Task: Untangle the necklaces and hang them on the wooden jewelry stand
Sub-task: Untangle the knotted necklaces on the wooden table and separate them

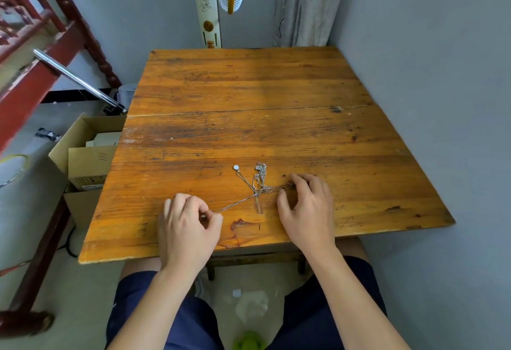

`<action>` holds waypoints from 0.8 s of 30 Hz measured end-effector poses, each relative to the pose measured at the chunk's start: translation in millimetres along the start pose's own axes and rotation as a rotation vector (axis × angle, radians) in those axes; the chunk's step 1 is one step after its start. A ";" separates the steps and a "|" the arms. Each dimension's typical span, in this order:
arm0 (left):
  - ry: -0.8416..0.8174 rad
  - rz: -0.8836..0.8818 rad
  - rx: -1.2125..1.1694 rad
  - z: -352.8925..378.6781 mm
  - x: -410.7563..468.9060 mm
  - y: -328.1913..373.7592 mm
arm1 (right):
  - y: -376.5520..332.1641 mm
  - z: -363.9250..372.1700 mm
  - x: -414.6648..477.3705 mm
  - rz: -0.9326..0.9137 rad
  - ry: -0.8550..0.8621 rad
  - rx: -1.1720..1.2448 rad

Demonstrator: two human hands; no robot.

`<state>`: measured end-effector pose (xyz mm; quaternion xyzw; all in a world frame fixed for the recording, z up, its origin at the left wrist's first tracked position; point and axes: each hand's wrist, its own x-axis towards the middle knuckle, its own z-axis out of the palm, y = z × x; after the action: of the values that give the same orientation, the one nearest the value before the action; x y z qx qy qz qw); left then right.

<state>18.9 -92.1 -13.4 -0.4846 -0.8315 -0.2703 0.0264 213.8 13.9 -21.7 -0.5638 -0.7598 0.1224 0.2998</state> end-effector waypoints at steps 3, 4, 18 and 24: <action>0.007 0.027 -0.063 0.3 8.2 5.6 | 0.3 0.4 0.2 -0.007 -0.006 -0.006; -0.010 0.059 -0.084 1.6 13.7 8.7 | 0.3 0.5 0.2 -0.006 -0.006 -0.007; -0.175 0.428 0.006 14.8 63.6 27.0 | 1.2 1.4 1.5 -0.001 -0.001 0.004; -0.147 0.379 0.095 10.9 52.7 9.0 | 3.1 2.8 0.9 -0.027 -0.011 -0.030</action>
<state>0.8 -41.7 -2.8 -0.6491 -0.7369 -0.1847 0.0387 214.4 16.2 -25.2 -0.5570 -0.7708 0.1100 0.2889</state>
